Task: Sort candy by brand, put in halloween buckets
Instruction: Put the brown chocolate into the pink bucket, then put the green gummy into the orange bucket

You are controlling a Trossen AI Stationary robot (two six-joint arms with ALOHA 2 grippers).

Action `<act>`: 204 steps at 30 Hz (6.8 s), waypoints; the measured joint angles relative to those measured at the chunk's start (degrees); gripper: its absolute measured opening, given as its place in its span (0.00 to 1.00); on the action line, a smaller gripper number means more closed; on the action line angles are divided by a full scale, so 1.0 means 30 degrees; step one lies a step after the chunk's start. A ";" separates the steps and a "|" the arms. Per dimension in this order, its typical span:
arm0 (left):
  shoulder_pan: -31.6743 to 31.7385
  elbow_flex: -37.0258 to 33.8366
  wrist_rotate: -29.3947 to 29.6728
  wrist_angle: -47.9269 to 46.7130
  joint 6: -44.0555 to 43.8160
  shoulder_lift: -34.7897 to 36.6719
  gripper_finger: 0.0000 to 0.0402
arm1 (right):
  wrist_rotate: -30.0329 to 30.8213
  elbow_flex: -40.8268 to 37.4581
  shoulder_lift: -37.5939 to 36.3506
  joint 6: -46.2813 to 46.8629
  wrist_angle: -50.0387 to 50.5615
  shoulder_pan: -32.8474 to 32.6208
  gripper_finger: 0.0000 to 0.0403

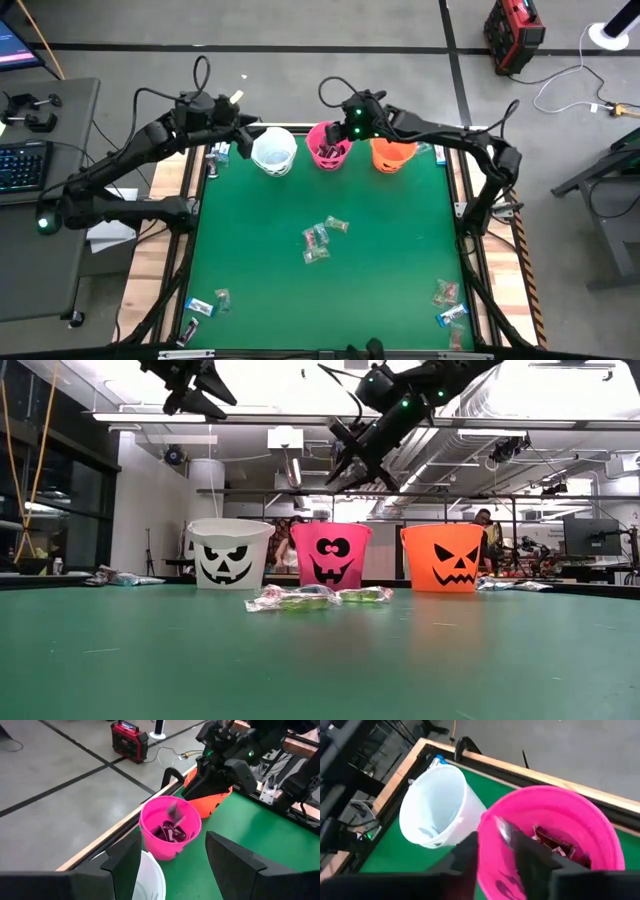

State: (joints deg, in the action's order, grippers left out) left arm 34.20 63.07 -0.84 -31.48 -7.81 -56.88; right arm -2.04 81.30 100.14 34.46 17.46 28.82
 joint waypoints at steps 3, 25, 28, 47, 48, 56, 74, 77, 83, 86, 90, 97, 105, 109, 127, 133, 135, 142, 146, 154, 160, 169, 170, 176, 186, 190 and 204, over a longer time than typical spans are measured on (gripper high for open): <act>0.0192 0.0000 -0.0030 -0.0009 0.0131 0.0015 0.53 | 0.0036 0.0509 0.0013 0.0000 0.0108 0.0123 0.43; 0.5610 -0.2299 0.7085 -0.8430 -0.7826 -0.4519 0.45 | -0.0041 0.1593 0.0013 -0.1118 0.0325 0.1135 0.65; 0.5241 -0.3397 0.7480 -0.7021 -1.0319 -0.4151 0.45 | -0.0045 0.1593 0.0013 -0.1151 0.0541 0.1180 0.65; 0.2773 -1.0171 1.2381 -0.3113 -2.0763 -0.3842 0.45 | -0.0959 0.1593 0.0006 -0.1151 0.1157 0.2150 0.65; 0.3133 -1.0425 1.2228 -0.2777 -2.0700 -0.3929 0.45 | -0.0969 0.1593 0.0006 -0.1151 0.1160 0.2162 0.65; 0.5777 -1.1988 1.0975 0.1417 -1.8706 -0.5530 0.45 | -0.0991 0.1593 -0.0001 -0.1151 0.1245 0.2162 0.65; 0.5274 -1.2121 0.7991 0.2818 -1.3731 -0.4740 0.04 | -0.0984 0.1593 -0.0001 -0.0476 0.1383 0.2133 0.65; 0.5105 -1.2109 0.7054 0.1271 -1.3755 -0.2288 0.06 | -0.0976 0.1593 -0.0001 -0.0428 0.1383 0.2133 0.65; 0.4649 -1.1258 0.5758 -0.3193 -1.3341 0.3292 0.04 | -0.0962 0.1593 -0.0001 -0.0423 0.1379 0.2133 0.65; 0.4496 -1.0636 0.4411 -0.3301 -1.3003 0.5816 0.03 | -0.0962 0.1593 -0.0001 -0.0423 0.1375 0.2133 0.65; 0.3991 -1.0254 0.1195 0.0524 -1.2701 0.7829 0.02 | -0.2102 0.1724 -0.0001 -0.0417 0.0786 0.2270 0.65; 0.2106 -0.9722 -0.0051 0.6561 -1.2761 0.5453 0.02 | -0.4488 0.3611 -0.0023 -0.0641 -0.1598 0.2396 0.65; 0.0137 -0.8474 -0.1046 1.3735 -1.1034 -0.1906 0.02 | -0.4393 0.5609 -0.0031 -0.1662 -0.1760 0.2359 0.65; -0.0572 -0.6242 -0.1201 1.4756 -0.8567 -0.5713 0.02 | -0.4386 0.6095 -0.0031 -0.2024 -0.1750 0.2359 0.65; -0.1044 0.1995 -0.1951 1.3231 -0.5414 -1.4825 0.37 | -0.4364 0.6270 -0.0031 -0.2108 -0.1616 0.2359 0.65; -0.1016 0.2069 -0.3646 1.1661 -0.4700 -1.4059 0.51 | -0.4364 0.6270 -0.0023 -0.2522 -0.1488 0.2383 0.65; -0.1008 0.2069 -0.3701 1.1353 -0.4675 -1.3935 0.54 | -0.4361 0.6270 -0.0023 -0.2808 -0.1315 0.2403 0.65; -0.1161 0.2057 -0.4060 1.0261 -0.4436 -1.4086 0.55 | -0.5013 0.6270 -0.0023 -0.3437 -0.0426 0.2403 0.65; -0.1226 0.2060 -0.5399 1.1657 -0.4155 -1.4078 0.55 | -0.6381 0.6270 -0.0060 -0.3667 0.3340 0.2432 0.65; -0.1266 0.2062 -0.2220 1.2447 0.0528 -1.4069 0.55 | -0.6004 0.5826 -0.0103 -0.7291 0.9855 0.2384 0.65; -0.1651 0.2062 -0.2126 1.2468 0.3212 -1.4069 0.55 | -0.5453 0.5724 0.0118 -0.6023 0.8201 0.2279 0.65; -0.2806 0.2062 -0.1203 1.2709 0.5533 -1.4069 0.55 | -0.2847 0.5724 0.1242 -0.5274 0.8464 0.0674 0.65; -0.2894 0.2062 -0.1052 1.2678 0.5652 -1.4069 0.55 | -0.2514 0.5723 0.1274 -0.5243 0.8457 0.0571 0.65; -0.2960 0.2055 -0.0590 1.1744 0.5690 -1.4069 0.55 | -0.2161 0.5717 0.1208 -0.5371 0.8472 0.0545 0.65; -0.2960 0.2052 0.1322 1.0252 0.6531 -1.3942 0.55 | -0.1982 0.5717 0.1073 -0.5871 0.8739 0.1539 0.65; -0.2750 0.2313 0.1764 0.7642 0.5320 -1.2630 0.55 | -0.2203 0.5717 0.0627 -0.6614 0.9341 0.1814 0.65; -0.4285 -0.2655 -0.0036 0.6137 -0.3940 -0.2177 0.55 | -0.6919 0.3649 -0.0401 -1.3131 1.6140 -0.2565 0.65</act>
State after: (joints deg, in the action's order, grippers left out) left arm 21.35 55.10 -0.95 -13.07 -19.63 -63.41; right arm -22.80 92.25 98.94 -4.93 65.88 21.13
